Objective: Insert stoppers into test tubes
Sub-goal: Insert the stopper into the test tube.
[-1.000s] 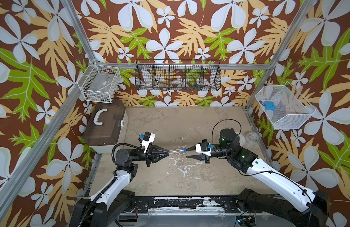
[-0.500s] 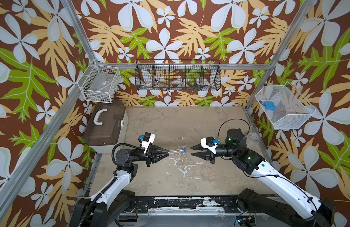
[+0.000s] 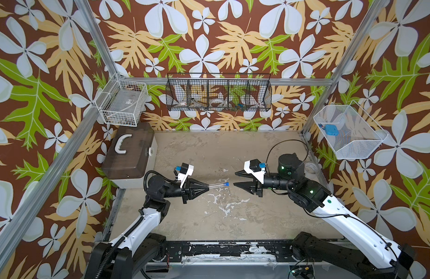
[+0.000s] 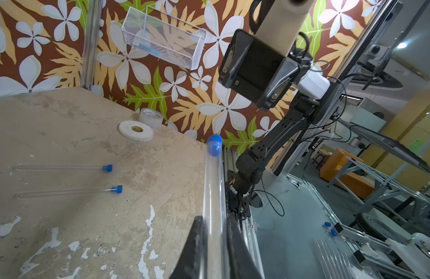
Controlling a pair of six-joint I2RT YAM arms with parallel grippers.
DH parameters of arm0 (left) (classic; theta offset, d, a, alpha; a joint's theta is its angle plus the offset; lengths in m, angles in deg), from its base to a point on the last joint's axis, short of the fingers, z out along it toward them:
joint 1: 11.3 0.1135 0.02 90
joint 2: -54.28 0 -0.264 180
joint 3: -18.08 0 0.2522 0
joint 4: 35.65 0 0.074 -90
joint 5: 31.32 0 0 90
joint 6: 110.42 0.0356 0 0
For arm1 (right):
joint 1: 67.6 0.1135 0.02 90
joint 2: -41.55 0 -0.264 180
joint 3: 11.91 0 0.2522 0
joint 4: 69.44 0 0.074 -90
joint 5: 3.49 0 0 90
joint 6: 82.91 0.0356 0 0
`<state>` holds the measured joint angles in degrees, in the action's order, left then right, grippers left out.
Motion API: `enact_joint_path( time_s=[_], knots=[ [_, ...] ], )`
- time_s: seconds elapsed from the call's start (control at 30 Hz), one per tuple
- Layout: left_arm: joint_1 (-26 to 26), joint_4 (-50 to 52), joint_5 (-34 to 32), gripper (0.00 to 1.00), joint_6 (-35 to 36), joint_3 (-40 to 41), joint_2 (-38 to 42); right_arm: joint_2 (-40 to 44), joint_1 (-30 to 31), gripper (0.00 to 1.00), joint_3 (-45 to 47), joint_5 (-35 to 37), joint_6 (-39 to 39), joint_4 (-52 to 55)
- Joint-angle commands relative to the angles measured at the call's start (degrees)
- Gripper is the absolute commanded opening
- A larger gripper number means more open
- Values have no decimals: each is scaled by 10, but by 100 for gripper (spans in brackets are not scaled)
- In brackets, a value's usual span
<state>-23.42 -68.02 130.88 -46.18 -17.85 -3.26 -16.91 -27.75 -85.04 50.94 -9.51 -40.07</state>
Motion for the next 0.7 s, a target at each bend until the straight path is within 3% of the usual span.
enact_joint_path(
  time_s=[0.0, 0.13, 0.33, 0.5, 0.67],
  knots=[
    [0, 153, -9, 0, 143, -14, 1, -8, 30, 53, -12, 93, -139, 61],
    [-1, 205, -14, 0, 196, -17, 2, -40, 62, 56, -36, 126, -228, 90],
    [-2, 214, -14, 0, 211, -17, 1, -82, 102, 56, -53, 160, -279, 107],
    [-3, 214, -4, 0, 214, -19, 2, -88, 95, 55, -48, 153, -227, 89],
    [-5, 216, 6, 0, 229, -19, 3, -81, 37, 48, -12, 75, -162, 60]
  ],
)
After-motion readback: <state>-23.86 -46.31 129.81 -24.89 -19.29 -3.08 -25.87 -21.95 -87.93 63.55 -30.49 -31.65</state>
